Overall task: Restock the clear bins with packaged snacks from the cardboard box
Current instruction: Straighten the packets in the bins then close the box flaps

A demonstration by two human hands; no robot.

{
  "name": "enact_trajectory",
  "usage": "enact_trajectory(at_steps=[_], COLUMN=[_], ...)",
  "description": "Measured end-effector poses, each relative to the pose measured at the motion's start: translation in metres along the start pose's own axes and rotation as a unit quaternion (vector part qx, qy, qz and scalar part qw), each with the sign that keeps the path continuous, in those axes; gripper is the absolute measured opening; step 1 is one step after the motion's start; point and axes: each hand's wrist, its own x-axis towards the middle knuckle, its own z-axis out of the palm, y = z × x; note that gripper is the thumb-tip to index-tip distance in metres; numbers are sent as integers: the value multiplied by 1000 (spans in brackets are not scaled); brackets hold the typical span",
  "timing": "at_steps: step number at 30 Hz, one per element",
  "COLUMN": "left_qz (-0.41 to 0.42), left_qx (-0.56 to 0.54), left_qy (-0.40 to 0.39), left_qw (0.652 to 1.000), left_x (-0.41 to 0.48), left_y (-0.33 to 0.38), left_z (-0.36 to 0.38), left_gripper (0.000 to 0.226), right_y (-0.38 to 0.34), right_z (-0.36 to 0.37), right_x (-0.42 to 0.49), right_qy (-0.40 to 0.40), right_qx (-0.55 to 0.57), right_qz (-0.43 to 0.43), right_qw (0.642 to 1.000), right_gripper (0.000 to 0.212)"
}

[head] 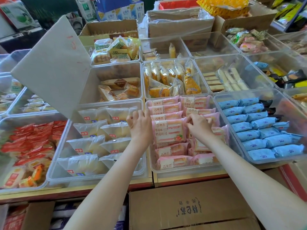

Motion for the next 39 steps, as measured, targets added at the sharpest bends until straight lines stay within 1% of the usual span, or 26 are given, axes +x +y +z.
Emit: enact_trajectory(at_steps=[1, 2, 3, 4, 5, 6, 8, 10, 13, 16, 19, 21, 23, 26, 29, 33, 36, 39], left_qz=[-2, 8, 31, 60, 86, 106, 135, 159, 187, 204, 198, 192, 182, 172, 174, 167, 164, 159], left_qx=[-1, -6, -6, 1, 10, 27, 90, 158, 222, 249, 243, 240, 242, 254, 274, 253, 234, 237], left_qy=[10, 13, 4, -25, -71, -117, -187, -224, -242, -237, -229, -226, -223, -232, -241, -230, -234, -248], left_qw=[1000, 1000, 999, 998, 994, 987, 969, 948, 926, 917, 922, 924, 926, 923, 915, 925, 929, 926], left_x=[-5, -12, -20, -27, -35, -40, -46, -48, -53, -57, -59, -60, -60, -60, -60, -64, -67, -66], left_y=[2, 5, 7, 10, 11, 12, 12, 15, 20, 23, 22, 21, 21, 24, 30, 31, 28, 30], left_z=[-2, -3, -4, -4, -5, -5, -2, 1, 6, 10, 11, 11, 11, 12, 12, 16, 18, 16], left_gripper=[59, 57, 52, 47, 42, 39, 41, 47, 48, 37, 31, 32, 34, 34, 32, 31, 32, 34], right_y=[1, 2, 5, 8, 11, 13, 18, 18, 15, 9, 4, 1, 0, 3, 11, 19, 24, 26], right_z=[-3, -6, -10, -13, -15, -17, -21, -24, -25, -24, -18, -9, -1, -1, -2, 0, 1, 3], right_x=[-4, -10, -17, -25, -34, -43, -58, -66, -69, -66, -65, -67, -69, -69, -69, -69, -66, -64], right_qy=[0, -9, -17, -26, -47, -78, -151, -210, -250, -263, -267, -257, -241, -222, -209, -212, -216, -228], right_qx=[-11, -26, -42, -56, -70, -81, -94, -112, -160, -176, -218, -240, -246, -255, -256, -230, -199, -199], right_qz=[-10, -16, -22, -31, -43, -59, -93, -115, -134, -140, -152, -157, -152, -146, -152, -206, -230, -233], right_qw=[1000, 999, 999, 998, 996, 992, 980, 964, 946, 938, 926, 923, 927, 930, 932, 927, 928, 924], right_gripper=[13, 27, 39, 45, 45, 40, 27, 22, 16, 17, 23, 19, 16, 17, 20, 18, 17, 18])
